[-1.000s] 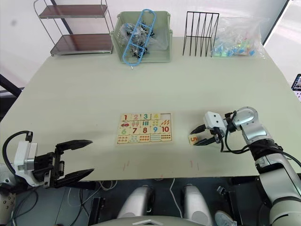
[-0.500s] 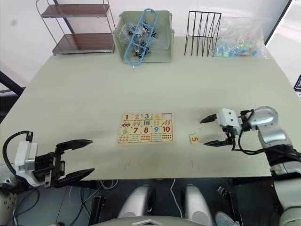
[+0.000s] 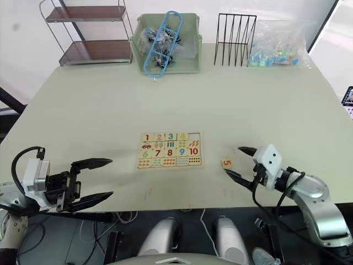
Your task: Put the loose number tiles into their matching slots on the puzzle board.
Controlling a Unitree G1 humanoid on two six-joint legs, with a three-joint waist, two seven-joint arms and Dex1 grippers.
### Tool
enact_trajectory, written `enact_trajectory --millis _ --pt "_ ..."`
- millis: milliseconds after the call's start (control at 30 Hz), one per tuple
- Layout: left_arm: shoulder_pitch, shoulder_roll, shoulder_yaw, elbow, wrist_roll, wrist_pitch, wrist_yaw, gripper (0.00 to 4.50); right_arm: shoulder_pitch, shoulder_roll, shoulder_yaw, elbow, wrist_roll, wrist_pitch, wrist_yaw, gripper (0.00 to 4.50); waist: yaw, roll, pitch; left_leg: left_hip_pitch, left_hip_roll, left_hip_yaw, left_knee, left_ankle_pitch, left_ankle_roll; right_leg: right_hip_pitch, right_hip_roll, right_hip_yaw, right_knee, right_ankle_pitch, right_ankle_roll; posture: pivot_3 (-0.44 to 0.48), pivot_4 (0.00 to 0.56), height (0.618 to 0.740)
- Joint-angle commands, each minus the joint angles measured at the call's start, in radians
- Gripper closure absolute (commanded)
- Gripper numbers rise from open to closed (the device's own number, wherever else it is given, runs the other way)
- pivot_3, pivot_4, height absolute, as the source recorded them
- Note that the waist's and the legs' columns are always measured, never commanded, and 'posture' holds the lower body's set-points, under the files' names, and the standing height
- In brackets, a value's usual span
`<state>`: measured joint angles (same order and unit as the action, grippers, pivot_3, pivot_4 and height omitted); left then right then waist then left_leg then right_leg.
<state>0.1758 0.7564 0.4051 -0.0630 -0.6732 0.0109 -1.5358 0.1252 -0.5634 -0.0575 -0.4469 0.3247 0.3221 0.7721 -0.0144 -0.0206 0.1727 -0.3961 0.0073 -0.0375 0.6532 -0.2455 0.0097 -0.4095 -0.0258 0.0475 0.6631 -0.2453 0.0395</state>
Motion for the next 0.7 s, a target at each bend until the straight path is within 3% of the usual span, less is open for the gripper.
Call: enact_trajectory --millis 33,300,700 --pt "-0.021 0.021 -0.003 0.012 -0.004 -0.011 -0.030 0.00 0.054 0.071 0.029 -0.124 -0.048 0.049 -0.158 0.07 0.000 0.000 0.000 0.000 0.000 0.000 0.000 0.000 0.000 0.000 0.000 0.000 0.000 0.000 0.000 0.000 0.150 0.739" --pt "-0.044 0.039 -0.007 0.041 -0.004 -0.011 -0.055 0.00 0.114 0.178 0.094 -0.190 -0.172 0.145 -0.378 0.07 -0.001 0.000 0.000 0.000 0.000 0.000 0.000 0.000 0.000 0.000 0.000 0.000 0.000 -0.001 -0.001 0.000 0.150 0.739" --pt "-0.041 0.053 -0.001 0.043 -0.006 -0.004 -0.061 0.00 0.118 0.266 0.196 -0.240 -0.215 0.248 -0.488 0.07 -0.002 -0.001 0.000 0.000 0.000 0.000 0.000 0.000 0.000 -0.001 0.000 0.000 0.000 -0.001 -0.001 0.000 0.150 0.739"
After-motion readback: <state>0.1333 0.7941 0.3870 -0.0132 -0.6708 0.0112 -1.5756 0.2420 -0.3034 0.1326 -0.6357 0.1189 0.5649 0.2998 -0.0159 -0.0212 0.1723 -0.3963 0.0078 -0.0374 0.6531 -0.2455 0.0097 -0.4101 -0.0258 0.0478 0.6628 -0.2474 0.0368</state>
